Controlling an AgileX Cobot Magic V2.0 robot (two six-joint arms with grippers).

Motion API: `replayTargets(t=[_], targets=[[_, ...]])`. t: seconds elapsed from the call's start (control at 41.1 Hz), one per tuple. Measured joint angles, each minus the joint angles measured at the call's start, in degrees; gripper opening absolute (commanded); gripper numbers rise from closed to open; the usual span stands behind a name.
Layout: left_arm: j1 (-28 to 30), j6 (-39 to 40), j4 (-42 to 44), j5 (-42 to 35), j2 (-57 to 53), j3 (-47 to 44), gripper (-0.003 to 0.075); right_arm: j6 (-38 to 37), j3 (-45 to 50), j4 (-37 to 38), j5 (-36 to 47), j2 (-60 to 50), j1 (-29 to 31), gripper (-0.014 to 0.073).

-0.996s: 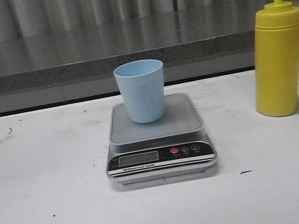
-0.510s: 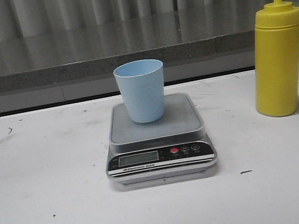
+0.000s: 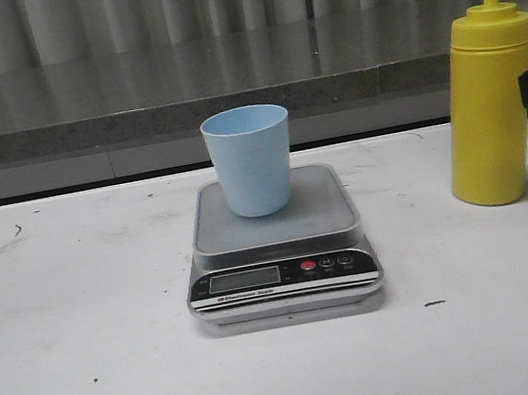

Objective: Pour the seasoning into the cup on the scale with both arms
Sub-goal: 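Move the right gripper to the yellow squeeze bottle and grasp it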

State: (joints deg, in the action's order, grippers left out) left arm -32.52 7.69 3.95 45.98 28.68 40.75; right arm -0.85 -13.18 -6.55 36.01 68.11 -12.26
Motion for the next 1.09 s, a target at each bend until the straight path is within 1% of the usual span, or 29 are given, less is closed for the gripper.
replayTargets(t=[0.146, 0.292, 0.583, 0.705, 0.948, 1.094], targets=[[0.00, 0.00, 0.00, 0.00, 0.00, 0.00, 0.0406, 0.00, -0.21, 0.00, 10.26, 8.25, 0.00, 0.0654], [0.00, 0.00, 0.00, 0.00, 0.00, 0.00, 0.0406, 0.00, -2.33, 0.00, 15.51, 15.44, 0.00, 0.0654], [0.00, 0.00, 0.00, 0.00, 0.00, 0.00, 0.0406, -0.10, -9.33, -0.86, 17.90, 27.17, 0.34, 0.0654], [0.00, 0.00, 0.00, 0.00, 0.00, 0.00, 0.0406, -0.10, -11.91, -2.53, 19.00, 31.04, 0.46, 0.0654], [0.00, 0.00, 0.00, 0.00, 0.00, 0.00, 0.0406, -0.10, -16.45, -5.72, 19.59, 36.93, 0.46, 0.0654], [0.00, 0.00, 0.00, 0.00, 0.00, 0.00, 0.0406, -0.10, -19.24, -6.42, 19.82, 39.73, 0.58, 0.0654]])
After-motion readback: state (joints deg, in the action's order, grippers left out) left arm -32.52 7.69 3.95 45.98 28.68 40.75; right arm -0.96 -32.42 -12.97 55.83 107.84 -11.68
